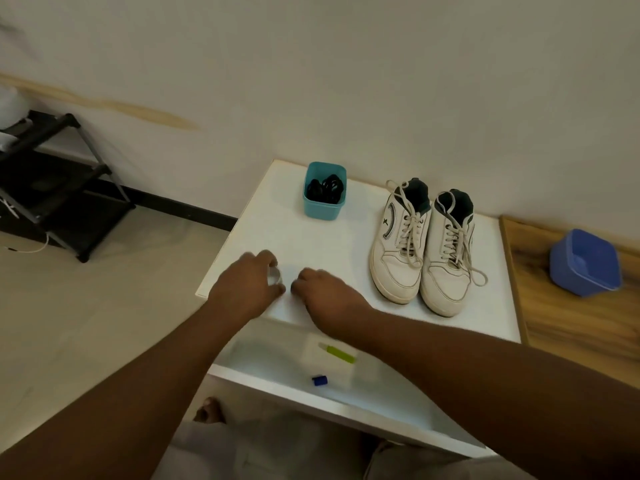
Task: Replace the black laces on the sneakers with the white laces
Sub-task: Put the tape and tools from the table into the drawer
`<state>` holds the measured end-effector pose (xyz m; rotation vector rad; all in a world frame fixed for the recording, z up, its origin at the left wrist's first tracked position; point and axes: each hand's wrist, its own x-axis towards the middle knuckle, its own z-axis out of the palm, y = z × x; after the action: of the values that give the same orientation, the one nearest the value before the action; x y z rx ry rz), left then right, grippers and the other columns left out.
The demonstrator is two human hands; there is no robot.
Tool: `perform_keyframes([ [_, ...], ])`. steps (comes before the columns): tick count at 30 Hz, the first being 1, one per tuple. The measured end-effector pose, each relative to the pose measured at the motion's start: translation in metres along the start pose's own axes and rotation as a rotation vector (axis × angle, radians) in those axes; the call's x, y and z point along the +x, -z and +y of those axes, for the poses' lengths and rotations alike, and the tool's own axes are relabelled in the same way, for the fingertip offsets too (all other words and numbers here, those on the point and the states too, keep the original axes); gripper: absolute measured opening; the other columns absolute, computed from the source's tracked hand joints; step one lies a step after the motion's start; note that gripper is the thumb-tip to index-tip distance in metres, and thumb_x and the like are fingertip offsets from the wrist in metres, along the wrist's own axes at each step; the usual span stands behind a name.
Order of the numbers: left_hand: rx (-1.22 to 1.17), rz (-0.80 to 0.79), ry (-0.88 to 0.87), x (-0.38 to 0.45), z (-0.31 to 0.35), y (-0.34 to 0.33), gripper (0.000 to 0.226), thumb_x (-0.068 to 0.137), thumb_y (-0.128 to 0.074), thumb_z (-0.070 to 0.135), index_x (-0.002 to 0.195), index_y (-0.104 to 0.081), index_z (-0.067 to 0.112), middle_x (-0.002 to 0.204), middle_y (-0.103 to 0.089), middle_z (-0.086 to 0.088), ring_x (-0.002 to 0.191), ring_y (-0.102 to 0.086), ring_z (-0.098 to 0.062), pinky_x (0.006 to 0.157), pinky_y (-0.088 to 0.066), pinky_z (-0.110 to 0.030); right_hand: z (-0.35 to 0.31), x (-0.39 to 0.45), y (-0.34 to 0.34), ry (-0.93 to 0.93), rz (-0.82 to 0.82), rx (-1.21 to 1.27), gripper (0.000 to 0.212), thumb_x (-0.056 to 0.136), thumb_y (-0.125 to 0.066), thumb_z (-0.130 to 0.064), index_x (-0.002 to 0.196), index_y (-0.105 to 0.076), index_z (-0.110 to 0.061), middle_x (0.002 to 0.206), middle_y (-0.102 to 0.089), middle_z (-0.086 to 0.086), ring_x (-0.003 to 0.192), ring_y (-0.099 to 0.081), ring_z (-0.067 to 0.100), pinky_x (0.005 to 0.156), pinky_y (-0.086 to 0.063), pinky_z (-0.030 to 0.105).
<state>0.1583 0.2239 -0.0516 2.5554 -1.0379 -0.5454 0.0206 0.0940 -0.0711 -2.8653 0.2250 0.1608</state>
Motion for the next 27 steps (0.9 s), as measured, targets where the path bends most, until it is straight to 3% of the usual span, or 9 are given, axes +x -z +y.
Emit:
perform_keyframes([
  [2, -0.047, -0.219, 0.039, -0.024, 0.013, 0.003, 0.042, 0.081, -0.075, 0.049, 0.111, -0.057, 0.024, 0.104, -0.065, 0.0, 0.087, -0.061, -0.016, 0.076, -0.051, -0.03, -0.002, -0.033, -0.001, 0.016, -0.014, 0.044, 0.018, 0.096, -0.051, -0.015, 0.109, -0.061, -0.022, 0.102, -0.052, 0.0, 0.088, -0.055, 0.021, 0.074, -0.051, 0.037],
  [5, 0.086, -0.482, 0.01, -0.053, 0.03, -0.002, 0.044, 0.08, -0.073, 0.056, 0.112, -0.06, 0.029, 0.108, -0.064, 0.006, 0.094, -0.059, -0.012, 0.086, -0.053, -0.032, -0.005, -0.087, -0.002, -0.02, -0.09, 0.123, 0.013, 0.1, -0.055, -0.027, 0.108, -0.064, -0.022, 0.099, -0.06, -0.003, 0.085, -0.059, 0.015, 0.07, -0.047, 0.025],
  [10, 0.225, -0.596, -0.017, -0.063, 0.053, -0.05, 0.046, 0.087, -0.067, 0.048, 0.124, -0.063, 0.022, 0.117, -0.065, 0.001, 0.103, -0.062, -0.016, 0.093, -0.053, -0.034, 0.007, -0.137, -0.027, -0.271, -0.269, 0.318, 0.025, 0.096, -0.061, -0.04, 0.113, -0.071, -0.023, 0.105, -0.069, -0.004, 0.09, -0.063, 0.012, 0.083, -0.053, 0.028],
  [13, 0.263, -0.73, 0.028, -0.054, 0.065, -0.095, 0.05, 0.089, -0.065, 0.043, 0.131, -0.061, 0.015, 0.109, -0.059, 0.003, 0.108, -0.062, -0.019, 0.094, -0.051, -0.032, 0.025, -0.136, -0.056, -0.42, -0.311, 0.291, 0.023, 0.096, -0.066, -0.033, 0.114, -0.071, -0.019, 0.111, -0.067, 0.001, 0.094, -0.061, 0.015, 0.085, -0.05, 0.024],
  [15, 0.286, -0.84, 0.069, -0.044, 0.068, -0.116, 0.048, 0.094, -0.062, 0.039, 0.132, -0.06, 0.009, 0.102, -0.058, 0.0, 0.102, -0.06, -0.019, 0.088, -0.049, -0.029, 0.036, -0.13, -0.078, -0.445, -0.355, 0.273, 0.012, 0.095, -0.069, -0.024, 0.106, -0.07, -0.018, 0.103, -0.063, 0.004, 0.09, -0.06, 0.019, 0.081, -0.049, 0.024],
  [17, 0.308, -0.842, 0.103, -0.028, 0.066, -0.13, 0.048, 0.096, -0.061, 0.042, 0.13, -0.06, 0.007, 0.116, -0.063, -0.006, 0.109, -0.061, -0.021, 0.094, -0.049, -0.031, 0.044, -0.122, -0.102, -0.559, -0.361, 0.349, 0.016, 0.098, -0.064, -0.018, 0.112, -0.069, -0.01, 0.107, -0.063, 0.007, 0.098, -0.062, 0.024, 0.084, -0.048, 0.026],
  [19, 0.288, -0.803, 0.165, -0.01, 0.056, -0.148, 0.053, 0.09, -0.067, 0.048, 0.127, -0.06, 0.01, 0.126, -0.062, -0.009, 0.114, -0.061, -0.024, 0.098, -0.051, -0.034, 0.054, -0.115, -0.126, -0.687, -0.398, 0.468, 0.029, 0.105, -0.05, -0.016, 0.125, -0.064, -0.001, 0.126, -0.062, 0.014, 0.118, -0.058, 0.032, 0.099, -0.047, 0.033],
  [22, 0.285, -0.795, 0.196, 0.003, 0.043, -0.175, 0.063, 0.086, -0.064, 0.056, 0.133, -0.056, 0.014, 0.127, -0.059, -0.008, 0.115, -0.059, -0.023, 0.094, -0.052, -0.031, 0.066, -0.111, -0.156, -0.659, -0.458, 0.425, 0.036, 0.108, -0.045, -0.02, 0.136, -0.057, -0.002, 0.143, -0.052, 0.016, 0.132, -0.048, 0.032, 0.113, -0.036, 0.034],
  [27, 0.28, -0.8, 0.19, 0.011, 0.033, -0.204, 0.073, 0.079, -0.065, 0.06, 0.139, -0.052, 0.021, 0.137, -0.055, -0.004, 0.123, -0.053, -0.024, 0.102, -0.048, -0.035, 0.066, -0.101, -0.174, -0.719, -0.467, 0.456, 0.037, 0.103, -0.056, -0.017, 0.138, -0.056, -0.006, 0.143, -0.054, 0.013, 0.129, -0.054, 0.029, 0.106, -0.04, 0.025],
])
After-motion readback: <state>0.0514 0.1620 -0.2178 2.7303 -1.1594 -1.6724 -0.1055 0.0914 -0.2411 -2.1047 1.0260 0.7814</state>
